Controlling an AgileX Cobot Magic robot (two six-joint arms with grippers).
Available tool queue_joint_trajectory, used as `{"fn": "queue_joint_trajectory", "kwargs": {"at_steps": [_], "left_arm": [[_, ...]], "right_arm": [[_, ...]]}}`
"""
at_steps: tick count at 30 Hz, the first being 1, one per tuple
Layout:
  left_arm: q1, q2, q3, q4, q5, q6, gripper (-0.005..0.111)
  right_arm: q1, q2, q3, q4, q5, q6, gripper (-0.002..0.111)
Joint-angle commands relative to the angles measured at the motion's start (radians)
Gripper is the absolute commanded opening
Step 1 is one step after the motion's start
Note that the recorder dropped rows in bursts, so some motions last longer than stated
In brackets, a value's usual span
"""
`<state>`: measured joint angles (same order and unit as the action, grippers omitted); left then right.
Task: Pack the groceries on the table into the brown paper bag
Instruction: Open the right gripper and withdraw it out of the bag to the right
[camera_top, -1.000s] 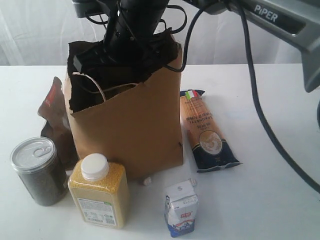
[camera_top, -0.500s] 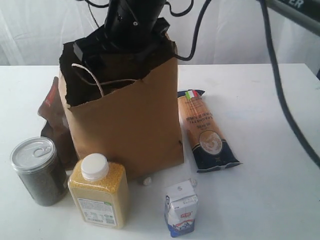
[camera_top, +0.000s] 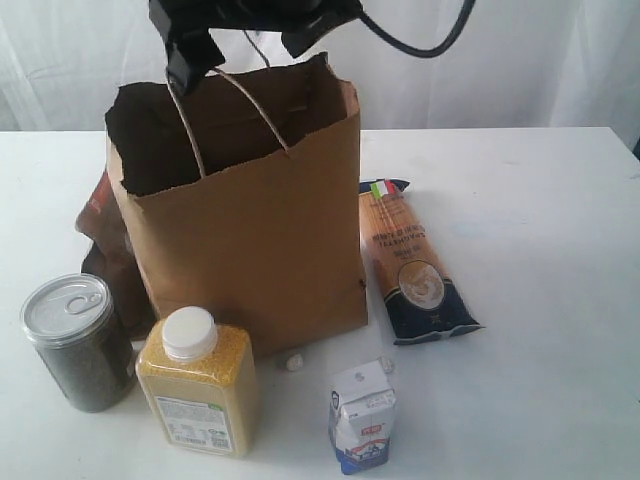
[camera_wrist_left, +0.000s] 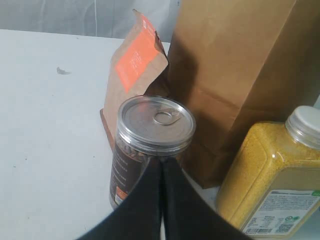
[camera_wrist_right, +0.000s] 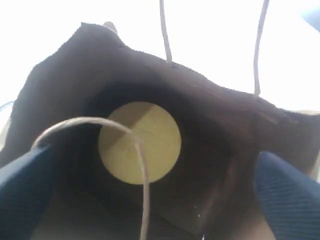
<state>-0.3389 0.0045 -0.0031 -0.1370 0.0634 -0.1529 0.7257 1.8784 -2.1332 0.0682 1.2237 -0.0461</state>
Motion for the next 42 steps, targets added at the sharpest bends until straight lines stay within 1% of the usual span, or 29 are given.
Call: {"fn": "queue_joint_trajectory", "kwargs": {"at_steps": [1, 5, 9, 12, 20, 23, 25, 28, 32, 35, 37, 42], "left_arm": [[0.001, -0.005, 0.003, -0.011, -0.003, -0.001, 0.000], [0.001, -0.005, 0.003, -0.011, -0.003, -0.001, 0.000], [0.001, -0.005, 0.003, -0.011, -0.003, -0.001, 0.000], [0.001, -0.005, 0.003, -0.011, -0.003, -0.001, 0.000], [0.001, -0.005, 0.003, -0.011, -0.003, -0.001, 0.000], [0.001, -0.005, 0.003, -0.011, -0.003, -0.001, 0.000], [0.001, -0.005, 0.003, -0.011, -0.003, -0.001, 0.000], [0.001, -0.005, 0.003, -0.011, -0.003, -0.001, 0.000], [0.001, -0.005, 0.003, -0.011, -0.003, -0.001, 0.000], [0.001, -0.005, 0.003, -0.011, -0.003, -0.001, 0.000], [0.001, -0.005, 0.003, -0.011, -0.003, -0.001, 0.000], [0.001, -0.005, 0.003, -0.011, -0.003, -0.001, 0.000]], "right_arm": [[0.001, -0.050, 0.080, -0.017, -0.003, 0.007, 0.105], [0.001, -0.107, 0.186, -0.024, -0.003, 0.001, 0.105], [0.001, -0.166, 0.239, -0.052, -0.003, 0.001, 0.105], [0.001, -0.199, 0.251, -0.083, -0.003, 0.001, 0.105], [0.001, -0.264, 0.253, -0.085, -0.003, 0.001, 0.105], [0.003, -0.301, 0.278, -0.085, -0.003, 0.007, 0.101], [0.007, -0.338, 0.319, -0.085, -0.003, 0.025, 0.093], [0.020, -0.427, 0.406, -0.085, -0.003, 0.035, 0.070], [0.033, -0.584, 0.570, -0.079, -0.003, 0.051, 0.025], [0.033, -0.695, 0.696, -0.030, -0.003, 0.051, 0.000], [0.033, -0.757, 0.780, 0.031, -0.006, 0.046, 0.000], [0.033, -0.898, 0.941, 0.079, -0.023, 0.046, 0.000]]}}
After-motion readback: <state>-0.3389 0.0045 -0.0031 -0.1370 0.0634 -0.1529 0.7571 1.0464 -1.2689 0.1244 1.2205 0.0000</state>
